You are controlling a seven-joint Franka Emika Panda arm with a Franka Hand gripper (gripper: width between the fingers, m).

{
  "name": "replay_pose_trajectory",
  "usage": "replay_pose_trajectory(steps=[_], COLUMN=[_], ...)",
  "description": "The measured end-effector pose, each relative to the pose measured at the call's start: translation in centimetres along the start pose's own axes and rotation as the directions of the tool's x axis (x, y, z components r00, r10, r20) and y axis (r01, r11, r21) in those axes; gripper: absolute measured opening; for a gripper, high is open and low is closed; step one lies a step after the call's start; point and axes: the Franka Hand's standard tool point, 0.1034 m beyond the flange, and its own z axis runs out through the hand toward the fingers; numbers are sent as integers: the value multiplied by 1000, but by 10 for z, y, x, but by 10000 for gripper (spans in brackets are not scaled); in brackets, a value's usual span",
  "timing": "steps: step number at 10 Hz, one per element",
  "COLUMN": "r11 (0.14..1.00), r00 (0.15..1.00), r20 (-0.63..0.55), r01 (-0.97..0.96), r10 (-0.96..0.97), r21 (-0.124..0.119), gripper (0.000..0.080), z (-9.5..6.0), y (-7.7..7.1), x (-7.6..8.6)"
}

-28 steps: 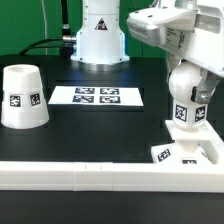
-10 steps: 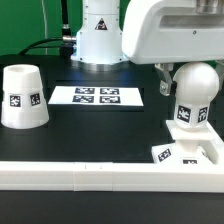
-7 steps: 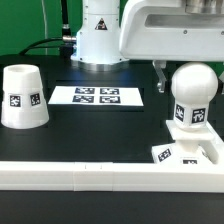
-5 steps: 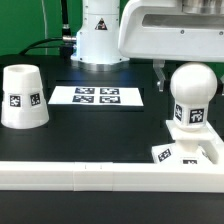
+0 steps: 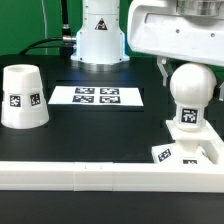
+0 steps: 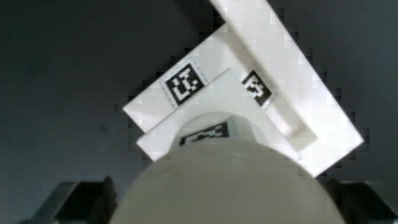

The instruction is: Assemble lamp

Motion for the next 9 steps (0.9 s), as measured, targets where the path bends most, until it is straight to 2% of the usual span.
replay_pose_trajectory(steps=[2, 4, 5, 6, 9], r11=[985, 972, 964, 972, 995], r00=[985, 971, 963, 971, 995], r20=[28, 57, 60, 59, 50], r01=[-171, -232, -265, -233, -91], r10=[171, 230, 263, 231, 89], r21=[17, 25, 24, 26, 33], gripper=[576, 576, 625, 676, 694], z=[0, 0, 0, 0, -2], y=[0, 0, -1, -1, -3], x=[1, 1, -1, -1, -1])
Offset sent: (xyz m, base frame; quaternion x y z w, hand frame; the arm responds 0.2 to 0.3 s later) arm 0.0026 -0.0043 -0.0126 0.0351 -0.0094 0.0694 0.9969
